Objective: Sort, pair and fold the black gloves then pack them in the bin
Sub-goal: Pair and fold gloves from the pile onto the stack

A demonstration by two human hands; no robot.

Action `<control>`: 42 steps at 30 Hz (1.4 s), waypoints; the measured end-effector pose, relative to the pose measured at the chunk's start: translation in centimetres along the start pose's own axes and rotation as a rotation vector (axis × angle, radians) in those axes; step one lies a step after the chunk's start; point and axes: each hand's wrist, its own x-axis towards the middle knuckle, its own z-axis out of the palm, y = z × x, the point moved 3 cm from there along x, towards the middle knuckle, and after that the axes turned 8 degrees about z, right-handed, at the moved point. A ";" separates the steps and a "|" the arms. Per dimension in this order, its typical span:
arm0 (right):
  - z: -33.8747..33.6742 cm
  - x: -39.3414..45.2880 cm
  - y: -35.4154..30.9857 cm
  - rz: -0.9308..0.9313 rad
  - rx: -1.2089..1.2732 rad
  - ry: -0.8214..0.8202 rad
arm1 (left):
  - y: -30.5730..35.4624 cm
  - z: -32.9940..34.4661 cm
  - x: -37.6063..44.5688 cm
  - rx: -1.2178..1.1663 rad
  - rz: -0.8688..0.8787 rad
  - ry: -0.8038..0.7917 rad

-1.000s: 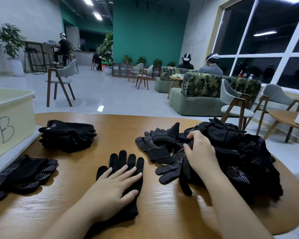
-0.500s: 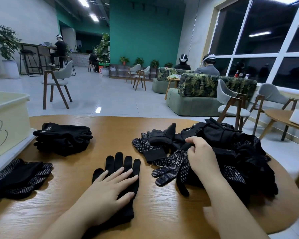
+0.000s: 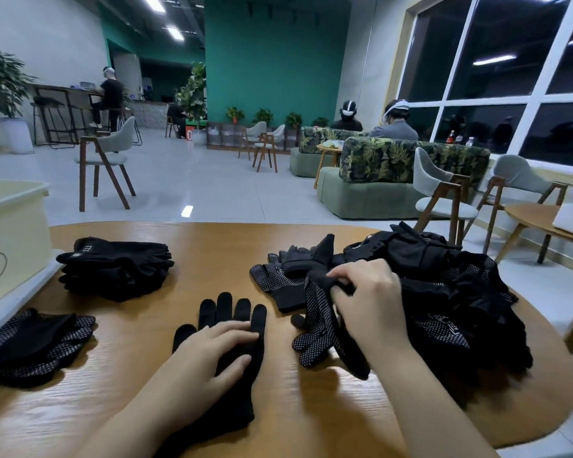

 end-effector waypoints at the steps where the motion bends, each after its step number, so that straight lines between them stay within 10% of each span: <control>1: 0.4 -0.4 -0.6 -0.008 0.017 -0.014 | 0.3 -0.4 0.1 -0.053 0.010 0.082; 15: 3.1 -2.3 -3.8 -0.037 0.192 -0.106 | 4.3 -2.0 4.2 -0.275 -0.107 0.346; 26: 4.9 -2.7 -3.4 0.449 0.619 -0.546 | 3.1 -5.0 2.6 -0.511 -0.171 0.478; 42: 3.9 -0.9 -8.1 0.253 0.885 -0.484 | 1.7 -6.8 1.1 -0.629 -0.115 0.604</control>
